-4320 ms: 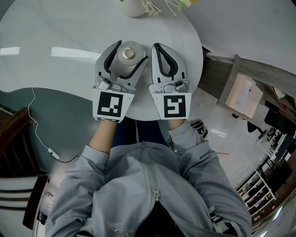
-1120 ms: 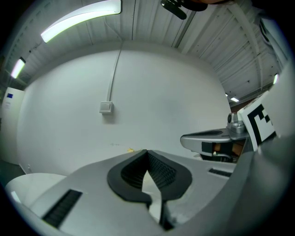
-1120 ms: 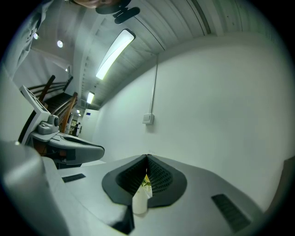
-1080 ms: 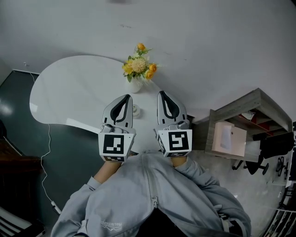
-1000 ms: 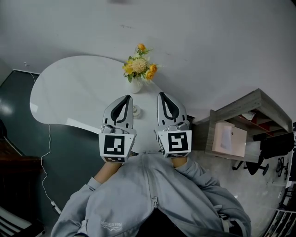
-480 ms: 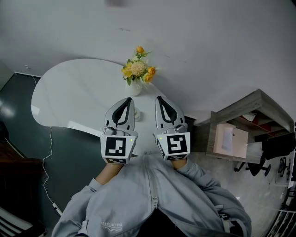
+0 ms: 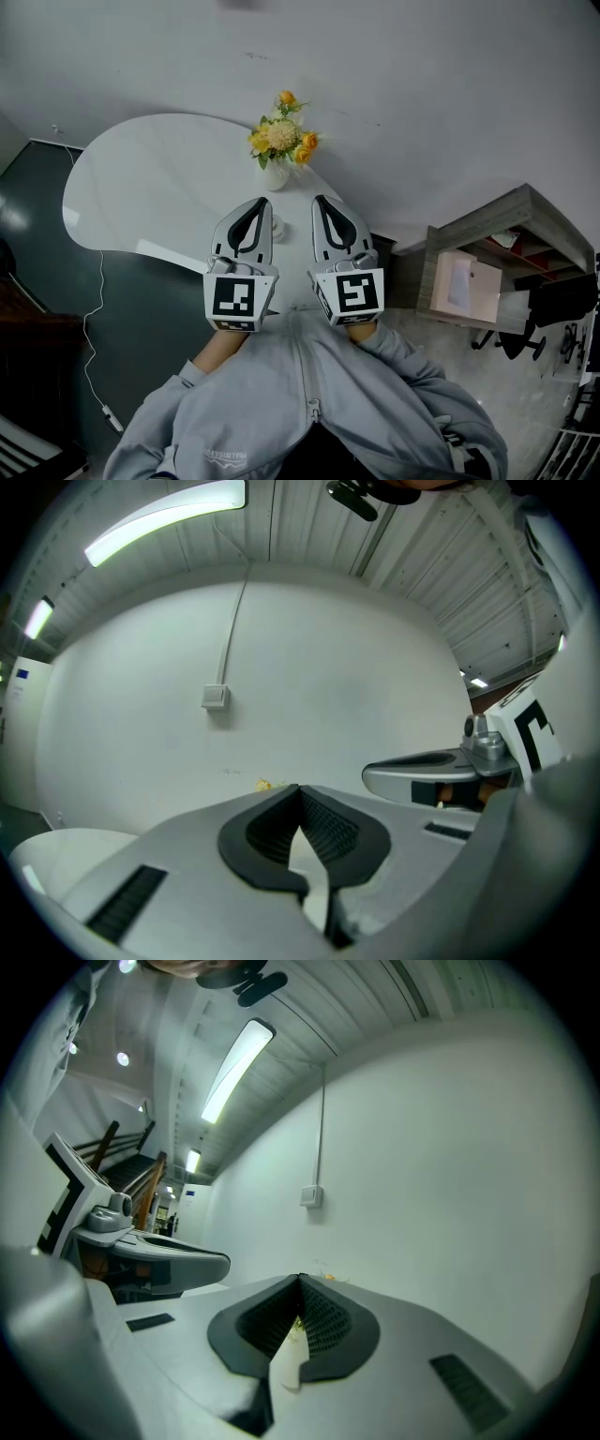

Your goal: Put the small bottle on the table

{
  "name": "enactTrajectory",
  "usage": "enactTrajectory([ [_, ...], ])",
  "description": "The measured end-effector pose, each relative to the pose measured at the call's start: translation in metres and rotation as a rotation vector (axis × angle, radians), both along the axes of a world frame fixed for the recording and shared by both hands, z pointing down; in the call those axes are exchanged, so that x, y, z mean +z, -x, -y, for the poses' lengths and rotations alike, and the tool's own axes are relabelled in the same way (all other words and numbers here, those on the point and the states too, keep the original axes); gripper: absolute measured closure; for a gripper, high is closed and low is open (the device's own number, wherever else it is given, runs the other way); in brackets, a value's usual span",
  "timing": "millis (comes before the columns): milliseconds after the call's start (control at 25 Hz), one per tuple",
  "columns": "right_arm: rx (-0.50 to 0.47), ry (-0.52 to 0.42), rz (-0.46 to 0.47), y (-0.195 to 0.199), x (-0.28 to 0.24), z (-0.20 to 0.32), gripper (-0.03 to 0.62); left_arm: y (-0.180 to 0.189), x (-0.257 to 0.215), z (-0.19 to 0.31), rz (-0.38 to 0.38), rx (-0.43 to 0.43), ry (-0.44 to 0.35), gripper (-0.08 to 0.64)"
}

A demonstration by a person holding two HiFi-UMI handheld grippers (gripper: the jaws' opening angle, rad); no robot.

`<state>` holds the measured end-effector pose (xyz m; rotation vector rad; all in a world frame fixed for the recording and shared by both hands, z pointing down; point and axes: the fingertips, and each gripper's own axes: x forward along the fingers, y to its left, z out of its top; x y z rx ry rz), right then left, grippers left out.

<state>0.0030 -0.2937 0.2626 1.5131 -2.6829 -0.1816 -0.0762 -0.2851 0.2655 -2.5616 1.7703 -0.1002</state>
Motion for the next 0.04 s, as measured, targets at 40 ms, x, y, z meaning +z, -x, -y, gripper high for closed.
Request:
enactTrajectory([
  [40, -0.001, -0.002, -0.001, 0.0006, -0.0002, -0.0002, 0.568, -0.0001, 0.0001, -0.0003, 0.002, 0.001, -0.001, 0.554],
])
